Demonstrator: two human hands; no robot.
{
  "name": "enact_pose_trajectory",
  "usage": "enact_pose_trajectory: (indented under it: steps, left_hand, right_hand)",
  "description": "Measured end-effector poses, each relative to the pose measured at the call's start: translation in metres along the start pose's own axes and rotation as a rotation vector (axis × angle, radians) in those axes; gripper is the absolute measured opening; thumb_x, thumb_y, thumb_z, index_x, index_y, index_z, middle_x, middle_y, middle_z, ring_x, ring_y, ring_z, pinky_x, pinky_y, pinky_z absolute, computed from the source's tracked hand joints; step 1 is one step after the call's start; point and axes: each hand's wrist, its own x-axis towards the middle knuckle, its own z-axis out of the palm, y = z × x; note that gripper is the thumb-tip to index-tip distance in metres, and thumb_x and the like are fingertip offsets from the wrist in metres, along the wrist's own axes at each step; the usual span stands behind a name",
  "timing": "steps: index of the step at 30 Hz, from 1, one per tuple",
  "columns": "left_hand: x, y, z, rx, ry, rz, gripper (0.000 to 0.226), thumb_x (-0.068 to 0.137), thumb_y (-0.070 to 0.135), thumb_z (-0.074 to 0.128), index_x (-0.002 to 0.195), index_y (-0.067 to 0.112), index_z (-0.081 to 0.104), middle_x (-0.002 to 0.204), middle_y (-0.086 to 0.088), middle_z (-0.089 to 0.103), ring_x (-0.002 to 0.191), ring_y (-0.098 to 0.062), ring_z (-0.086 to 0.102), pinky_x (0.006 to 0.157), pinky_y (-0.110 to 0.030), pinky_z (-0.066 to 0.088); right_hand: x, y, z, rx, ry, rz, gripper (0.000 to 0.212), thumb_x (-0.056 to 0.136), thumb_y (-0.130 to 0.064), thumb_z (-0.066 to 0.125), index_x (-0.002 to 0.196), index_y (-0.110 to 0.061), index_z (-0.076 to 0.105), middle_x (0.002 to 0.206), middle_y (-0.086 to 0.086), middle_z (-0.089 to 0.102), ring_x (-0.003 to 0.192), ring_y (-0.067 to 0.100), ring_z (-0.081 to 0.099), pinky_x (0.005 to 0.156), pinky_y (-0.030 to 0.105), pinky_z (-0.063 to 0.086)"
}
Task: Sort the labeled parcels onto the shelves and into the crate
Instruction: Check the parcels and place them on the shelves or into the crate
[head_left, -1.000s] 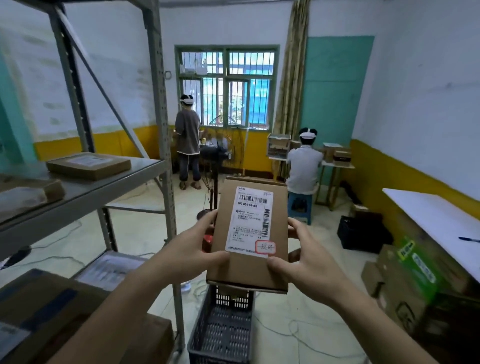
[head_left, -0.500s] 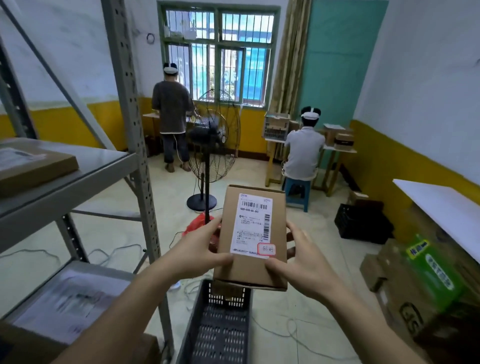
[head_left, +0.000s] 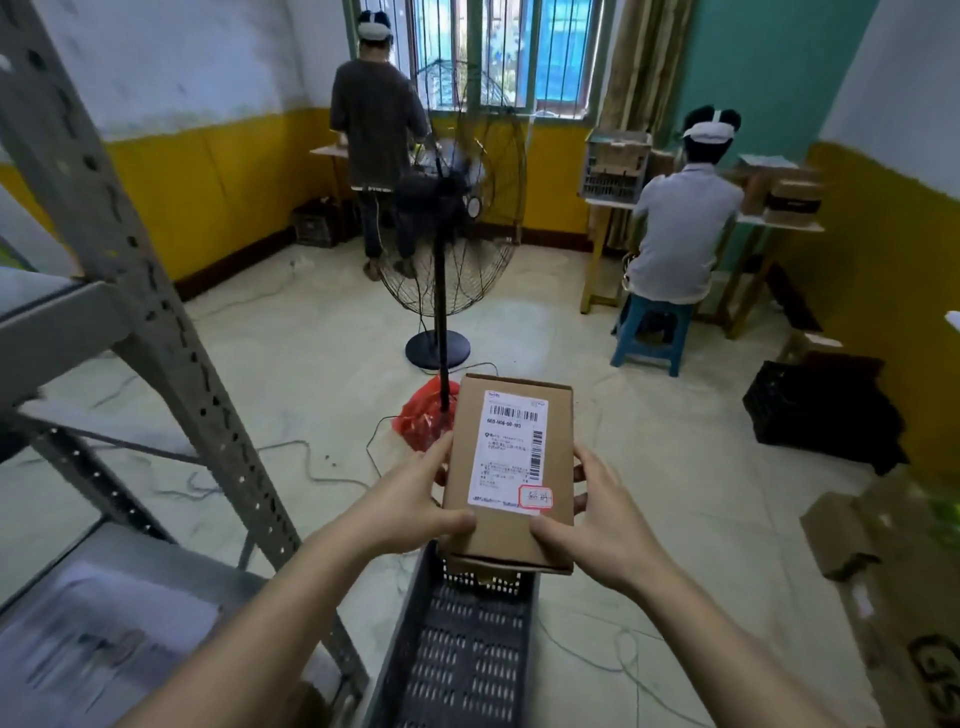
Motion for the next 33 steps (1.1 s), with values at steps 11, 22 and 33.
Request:
enact_pose_trajectory:
  steps: [11,22,33]
  left_hand:
    - [0.113,-0.148,0.086,-0.076,-0.049,-0.161,0.086,0.07,0.033,0.076,0.144,0.041,0.032,0.113,0.022,0.058,0.095,0.003,0.059,0.077,-0.022,0.054]
    - [0.182,-0.367,0.234,-0.068,-0.09,-0.233,0.101,0.068,0.031,0.077,0.151,0.037,0.02,0.139,0.011,0.048,0.117,-0.01,0.053,0.091,-0.029,0.049]
    - [0.209,-0.55,0.384,-0.046,-0.169,-0.413,0.108,0.058,0.044,0.076,0.148,0.037,0.017,0.135,0.004,0.048,0.118,-0.014,0.053,0.101,-0.038,0.049]
  right_hand:
    - [0.092,0.13,0.102,-0.006,-0.095,0.167,0.086,0.072,-0.035,0.077,0.143,-0.046,0.03,0.127,-0.012,0.043,0.107,0.008,0.06,0.093,0.037,0.056]
    - [0.135,0.333,0.279,-0.015,-0.127,0.238,0.084,0.066,-0.036,0.075,0.135,-0.05,0.031,0.114,-0.024,0.039,0.119,0.014,0.055,0.102,0.034,0.05]
    - [0.139,0.52,0.433,-0.038,-0.194,0.377,0.1,0.073,-0.031,0.08,0.153,-0.031,0.02,0.125,-0.013,0.033,0.119,0.011,0.053,0.103,0.026,0.044]
